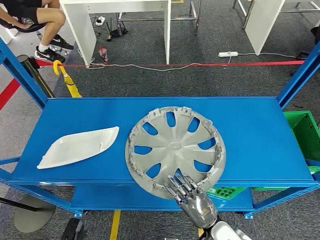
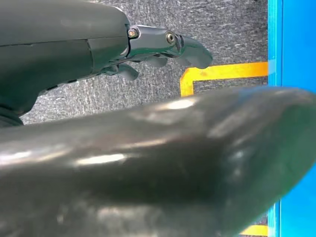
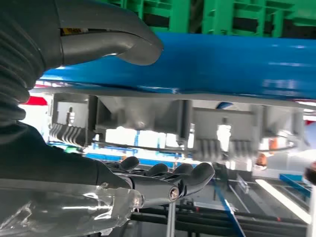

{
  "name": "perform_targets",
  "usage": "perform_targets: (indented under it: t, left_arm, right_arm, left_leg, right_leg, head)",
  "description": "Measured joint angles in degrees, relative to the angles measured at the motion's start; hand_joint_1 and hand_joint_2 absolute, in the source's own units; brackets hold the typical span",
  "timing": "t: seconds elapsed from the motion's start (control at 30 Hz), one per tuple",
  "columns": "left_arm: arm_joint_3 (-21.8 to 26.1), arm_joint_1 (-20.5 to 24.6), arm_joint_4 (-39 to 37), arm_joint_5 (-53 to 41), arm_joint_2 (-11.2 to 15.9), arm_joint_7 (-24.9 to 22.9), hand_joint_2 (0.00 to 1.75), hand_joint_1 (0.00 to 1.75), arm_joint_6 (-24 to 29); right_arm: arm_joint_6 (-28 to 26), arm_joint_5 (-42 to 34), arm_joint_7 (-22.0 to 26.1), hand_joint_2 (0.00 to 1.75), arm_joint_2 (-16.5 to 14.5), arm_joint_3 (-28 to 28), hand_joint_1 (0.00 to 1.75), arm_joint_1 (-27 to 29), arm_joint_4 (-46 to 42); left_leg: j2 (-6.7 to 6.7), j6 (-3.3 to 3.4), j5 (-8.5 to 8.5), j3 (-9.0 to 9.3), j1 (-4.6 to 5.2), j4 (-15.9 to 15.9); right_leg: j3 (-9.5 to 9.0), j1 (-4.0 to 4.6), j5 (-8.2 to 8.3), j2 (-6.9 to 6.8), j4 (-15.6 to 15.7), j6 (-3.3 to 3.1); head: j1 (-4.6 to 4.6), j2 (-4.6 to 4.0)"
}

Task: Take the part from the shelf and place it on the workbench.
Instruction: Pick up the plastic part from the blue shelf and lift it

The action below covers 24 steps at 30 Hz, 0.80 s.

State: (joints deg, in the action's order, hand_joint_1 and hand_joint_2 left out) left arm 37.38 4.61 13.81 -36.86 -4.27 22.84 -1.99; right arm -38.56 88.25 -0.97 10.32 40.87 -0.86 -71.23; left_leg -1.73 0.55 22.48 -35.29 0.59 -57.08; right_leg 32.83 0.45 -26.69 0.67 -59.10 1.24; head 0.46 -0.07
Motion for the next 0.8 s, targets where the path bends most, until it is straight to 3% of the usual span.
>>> perform_targets:
  t: [0.27, 0.37, 0.4, 0.5, 0.8]
  left_arm:
    - [0.0, 0.0, 0.0, -0.2, 0.0, 0.1, 0.0, 0.0, 0.0]
    - [0.0, 0.0, 0.0, -0.3, 0.0, 0.1, 0.0, 0.0, -0.1]
    - [0.0, 0.0, 0.0, -0.3, 0.0, 0.1, 0.0, 0.0, -0.1]
    - [0.0, -0.1, 0.0, -0.6, 0.0, 0.1, 0.0, 0.0, -0.3]
    - [0.0, -0.2, 0.0, -1.0, 0.0, 0.2, 0.0, 0.0, -0.6]
  right_arm:
    - [0.0, -0.3, -0.3, 1.75, 0.0, -2.3, 0.0, 0.0, 0.4]
    - [0.0, -0.3, -0.6, 1.75, 0.0, -3.1, 0.59, 0.0, 0.7]
    - [0.0, -0.5, -0.6, 1.75, 0.0, -3.4, 1.03, 0.0, 0.9]
    - [0.0, -1.1, -0.2, 1.75, 0.0, -4.4, 1.75, 0.0, 1.3]
    - [0.0, 0.4, -0.6, 1.75, 0.0, -5.3, 1.75, 0.1, 1.6]
  left_leg:
    - [0.0, -0.09, 0.01, -0.02, 0.11, 0.0]
    - [0.0, -0.08, 0.01, -0.03, 0.17, 0.0]
    - [0.0, -0.08, 0.01, -0.04, 0.19, 0.0]
    - [0.0, -0.07, 0.01, -0.04, 0.21, 0.0]
    - [0.0, -0.07, 0.02, -0.03, 0.21, 0.0]
  right_leg:
    - [-0.02, -0.12, 0.03, -0.01, 0.1, 0.01]
    - [-0.03, -0.2, 0.07, -0.02, 0.1, 0.06]
    - [-0.03, -0.21, 0.07, -0.02, 0.1, 0.06]
    - [-0.03, -0.23, 0.07, -0.02, 0.1, 0.07]
    - [-0.01, -0.23, 0.07, -0.02, 0.1, 0.07]
  head:
    - [0.02, 0.0]
    - [0.01, 0.0]
    - [0.01, 0.0]
    - [0.01, 0.0]
    - [0.0, 0.0]
